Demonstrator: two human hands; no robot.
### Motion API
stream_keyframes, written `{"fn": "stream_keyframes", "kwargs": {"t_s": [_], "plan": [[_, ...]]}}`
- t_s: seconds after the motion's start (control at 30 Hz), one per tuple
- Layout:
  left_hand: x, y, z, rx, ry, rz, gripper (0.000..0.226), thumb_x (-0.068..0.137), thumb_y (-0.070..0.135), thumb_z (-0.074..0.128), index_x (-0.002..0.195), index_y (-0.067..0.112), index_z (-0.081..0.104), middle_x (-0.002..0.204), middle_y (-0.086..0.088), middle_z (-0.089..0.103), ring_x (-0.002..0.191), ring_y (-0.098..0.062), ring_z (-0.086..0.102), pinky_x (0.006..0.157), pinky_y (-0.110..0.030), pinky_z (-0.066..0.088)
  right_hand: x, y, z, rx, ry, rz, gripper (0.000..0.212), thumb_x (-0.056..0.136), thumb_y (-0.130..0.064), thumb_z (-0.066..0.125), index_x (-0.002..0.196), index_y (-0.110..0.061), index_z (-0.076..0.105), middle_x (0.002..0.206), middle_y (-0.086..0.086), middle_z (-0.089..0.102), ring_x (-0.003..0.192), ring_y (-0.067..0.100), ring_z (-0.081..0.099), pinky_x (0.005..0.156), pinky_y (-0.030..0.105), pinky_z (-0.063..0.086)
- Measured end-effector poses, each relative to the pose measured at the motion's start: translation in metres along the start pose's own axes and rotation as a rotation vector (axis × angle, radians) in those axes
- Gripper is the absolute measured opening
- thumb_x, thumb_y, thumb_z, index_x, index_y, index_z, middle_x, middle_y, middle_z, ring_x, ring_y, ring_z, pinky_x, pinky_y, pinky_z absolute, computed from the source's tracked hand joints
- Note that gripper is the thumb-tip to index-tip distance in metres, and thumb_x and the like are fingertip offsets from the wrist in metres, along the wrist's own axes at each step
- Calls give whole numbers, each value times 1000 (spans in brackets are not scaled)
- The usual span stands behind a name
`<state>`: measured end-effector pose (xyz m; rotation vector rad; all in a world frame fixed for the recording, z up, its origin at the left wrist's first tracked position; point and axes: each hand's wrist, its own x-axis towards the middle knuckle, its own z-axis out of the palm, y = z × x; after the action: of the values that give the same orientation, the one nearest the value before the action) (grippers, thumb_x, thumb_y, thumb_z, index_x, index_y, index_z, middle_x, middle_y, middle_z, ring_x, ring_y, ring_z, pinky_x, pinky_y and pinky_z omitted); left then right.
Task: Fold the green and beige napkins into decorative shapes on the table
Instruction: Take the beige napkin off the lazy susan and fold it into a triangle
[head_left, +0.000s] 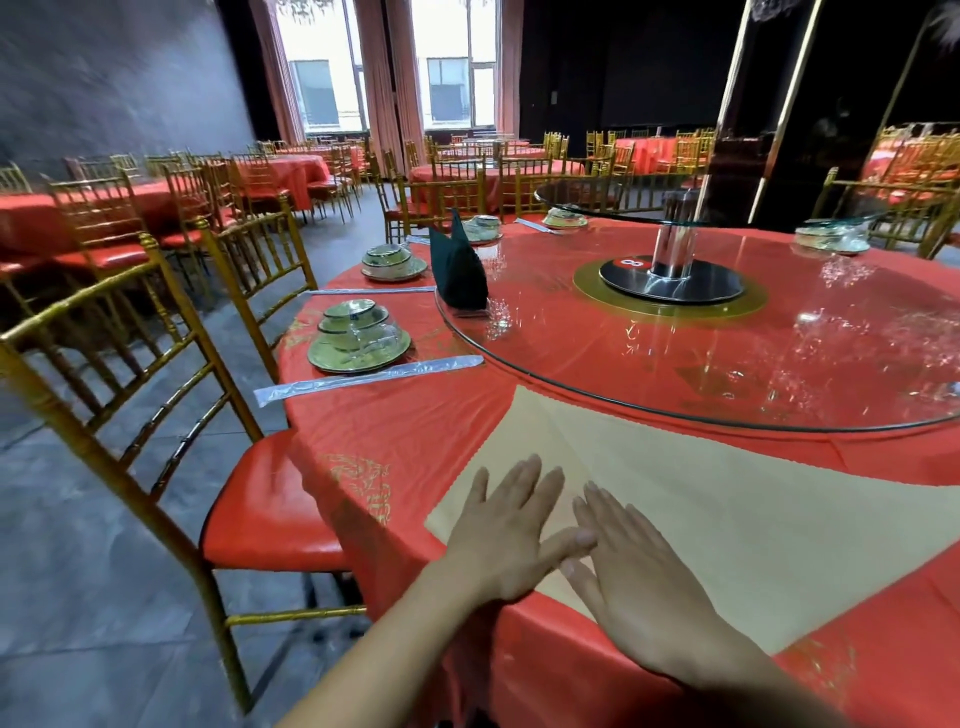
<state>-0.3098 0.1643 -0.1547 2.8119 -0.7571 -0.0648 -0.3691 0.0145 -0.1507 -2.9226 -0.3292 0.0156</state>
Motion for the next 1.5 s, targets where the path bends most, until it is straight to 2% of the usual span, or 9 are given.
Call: {"fn": "stream_keyframes", "kwargs": {"t_s": [0.33, 0.43, 0.57, 0.77, 1.03, 1.13, 1.27, 1.4, 1.5], "plan": [[0, -45, -30, 206, -43, -319, 84, 85, 72, 18, 149, 23, -3, 157, -5, -14, 144, -18, -12, 111, -53, -15, 1, 1, 2, -16, 34, -15, 130, 33, -71, -46, 147, -18, -12, 140, -10, -32, 139, 7, -24, 107, 18, -26], [20, -21, -31, 252, 127, 21, 70, 91, 58, 19, 148, 19, 17, 158, -3, 4, 146, -18, -2, 117, -49, 3, 4, 2, 6, -4, 84, -10, 127, 40, -73, -42, 148, -16, -5, 149, -5, -24, 134, 9, -26, 99, 14, -30], [58, 11, -12, -28, 97, 341, 69, 84, 46, 10, 126, 7, 50, 147, -14, 36, 140, -25, 28, 112, -41, 26, 5, -2, 2, -92, 90, 77, 89, 90, -58, -8, 130, -8, 53, 141, 8, 45, 133, 17, 36, 108, 21, -7], [88, -20, -7, -5, 21, 148, 78, 89, 60, 6, 145, 10, 27, 155, -8, 19, 143, -18, 17, 116, -34, 13, 8, 3, 17, -120, 71, 34, 74, 96, -46, 5, 107, -15, 71, 117, 1, 67, 108, 10, 63, 103, 27, 12], [115, -40, -20, 71, -71, -97, 60, 97, 52, 16, 149, 23, 11, 158, 6, 2, 145, -9, -1, 112, -58, -9, 13, 13, 22, -83, 104, 18, 64, 95, -50, 4, 122, -9, 45, 133, 9, 54, 144, 12, -8, 108, 27, 10], [114, -41, -15, 99, -45, -95, 59, 97, 52, 16, 149, 25, 11, 158, 7, 2, 145, -11, -1, 110, -59, -14, 15, 17, 27, -115, 100, -18, 65, 94, -50, 2, 120, -10, 46, 150, 10, 30, 144, 9, -2, 108, 27, 10], [115, -40, -14, 114, -50, -98, 60, 97, 53, 15, 149, 25, 9, 158, 7, 1, 145, -11, -3, 109, -58, -15, 29, 8, -13, -170, 171, 43, 96, 86, -49, -23, 118, -20, 64, 127, -1, 60, 121, 3, 50, 105, 25, 31], [112, -40, -16, 148, -55, -90, 57, 98, 47, 15, 149, 24, 8, 158, 7, 0, 145, -12, -3, 110, -60, -12, 85, 12, -24, -96, 67, 1, 80, 83, -57, -15, 149, -18, 10, 158, -1, 3, 145, 10, -1, 116, 33, -4], [112, -41, -17, 167, -62, -82, 55, 99, 44, 14, 149, 23, 7, 158, 6, -1, 145, -12, -3, 109, -61, -11, 101, 13, -14, -91, 0, -5, 115, 55, -75, -31, 149, -14, -2, 158, 0, -4, 144, 10, -10, 115, 37, -11]]}}
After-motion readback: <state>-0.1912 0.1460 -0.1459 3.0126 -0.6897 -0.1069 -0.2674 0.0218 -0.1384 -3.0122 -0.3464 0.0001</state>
